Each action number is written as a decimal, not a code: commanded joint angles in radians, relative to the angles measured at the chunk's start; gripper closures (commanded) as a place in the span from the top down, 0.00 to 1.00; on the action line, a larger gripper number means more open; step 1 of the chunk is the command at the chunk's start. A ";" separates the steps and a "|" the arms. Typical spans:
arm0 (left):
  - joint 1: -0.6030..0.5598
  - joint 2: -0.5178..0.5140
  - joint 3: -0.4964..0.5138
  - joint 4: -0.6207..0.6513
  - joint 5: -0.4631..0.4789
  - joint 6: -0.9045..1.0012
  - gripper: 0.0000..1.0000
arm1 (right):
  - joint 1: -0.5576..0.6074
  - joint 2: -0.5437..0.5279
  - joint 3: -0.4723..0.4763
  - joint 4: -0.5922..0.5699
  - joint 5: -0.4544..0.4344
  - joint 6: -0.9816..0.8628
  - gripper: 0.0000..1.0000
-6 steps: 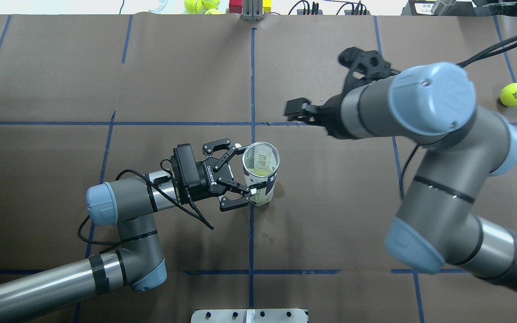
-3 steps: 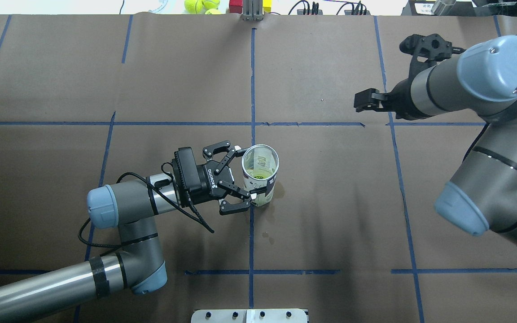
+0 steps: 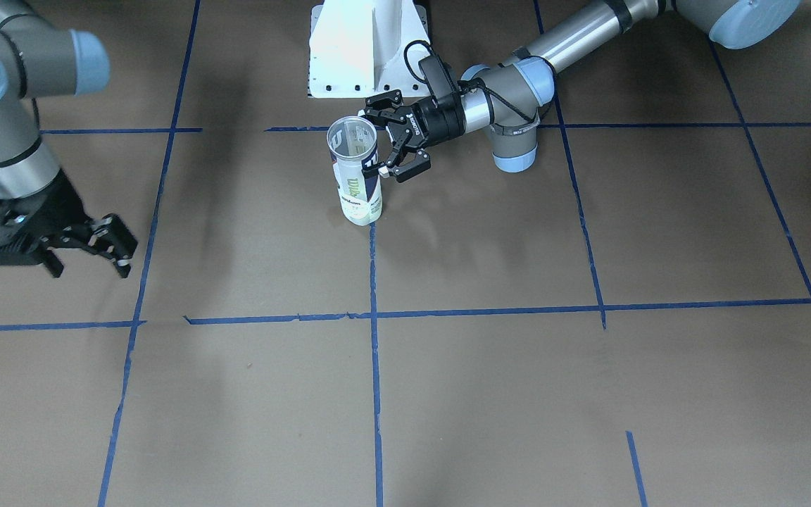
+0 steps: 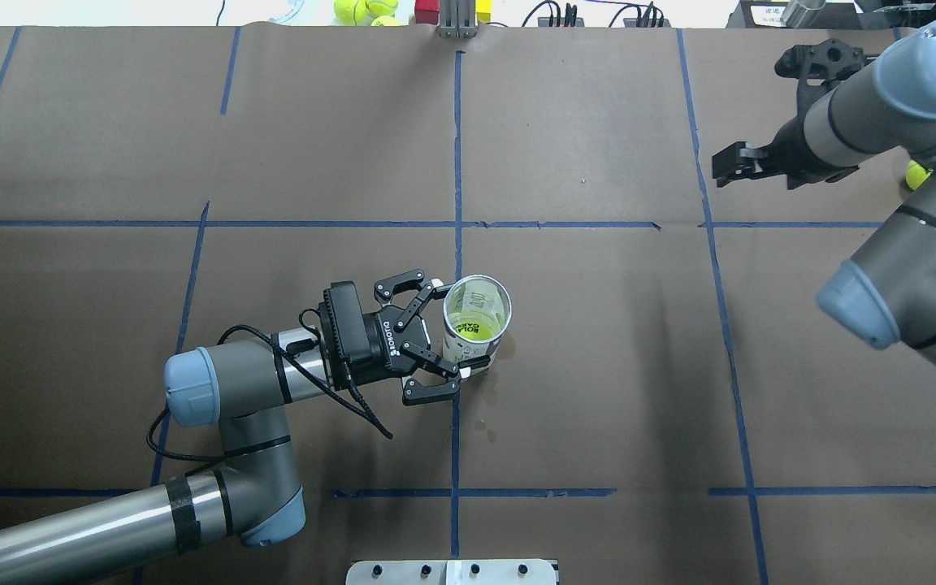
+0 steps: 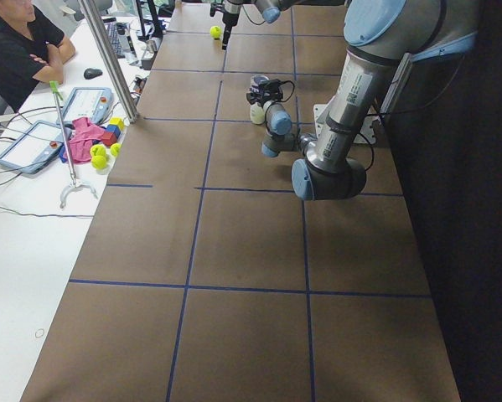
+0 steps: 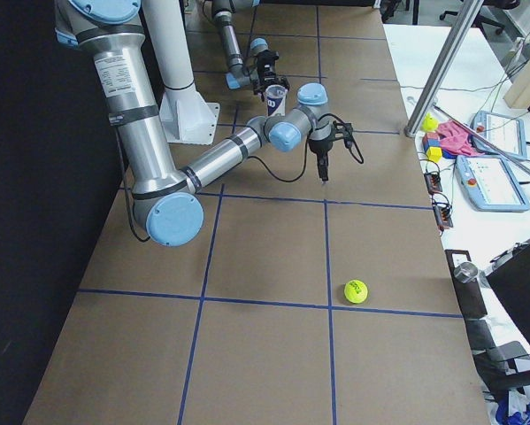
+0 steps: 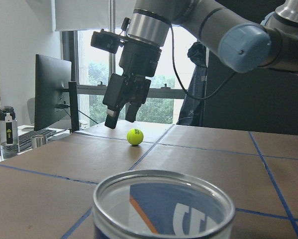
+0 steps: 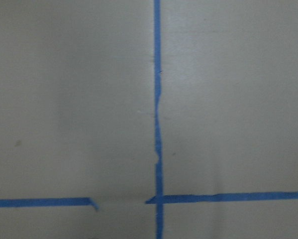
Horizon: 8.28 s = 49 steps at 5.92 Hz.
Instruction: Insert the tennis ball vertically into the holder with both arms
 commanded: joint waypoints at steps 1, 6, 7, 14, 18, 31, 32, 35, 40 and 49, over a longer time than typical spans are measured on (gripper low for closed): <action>0.000 -0.002 -0.003 0.000 0.000 0.000 0.99 | 0.085 0.010 -0.127 0.002 0.014 -0.165 0.99; -0.008 -0.002 -0.005 -0.017 0.037 -0.002 0.99 | 0.285 0.012 -0.575 0.193 0.103 -0.621 0.99; -0.010 -0.001 -0.005 -0.015 0.037 0.000 0.99 | 0.286 0.018 -0.604 0.195 0.098 -0.628 0.99; -0.016 -0.001 -0.005 -0.015 0.037 0.000 0.99 | 0.276 0.072 -0.759 0.328 0.029 -0.628 0.99; -0.016 -0.001 -0.005 -0.015 0.037 0.000 0.99 | 0.253 0.072 -0.759 0.328 0.029 -0.629 0.33; -0.013 0.019 -0.009 -0.034 0.037 -0.003 0.99 | -0.379 0.374 0.256 -0.235 -0.081 0.583 0.01; -0.013 0.018 -0.009 -0.034 0.037 -0.003 0.99 | -0.391 0.374 0.256 -0.233 -0.085 0.608 0.05; -0.010 0.021 -0.009 -0.035 0.037 -0.053 0.99 | -0.440 0.394 0.250 -0.235 -0.109 0.671 0.38; -0.013 0.034 -0.040 -0.043 0.035 -0.060 0.99 | -0.484 0.403 0.256 -0.233 -0.183 0.739 1.00; -0.268 0.293 -0.157 0.071 0.035 -0.152 1.00 | 0.181 0.008 0.137 -0.225 0.166 -0.139 1.00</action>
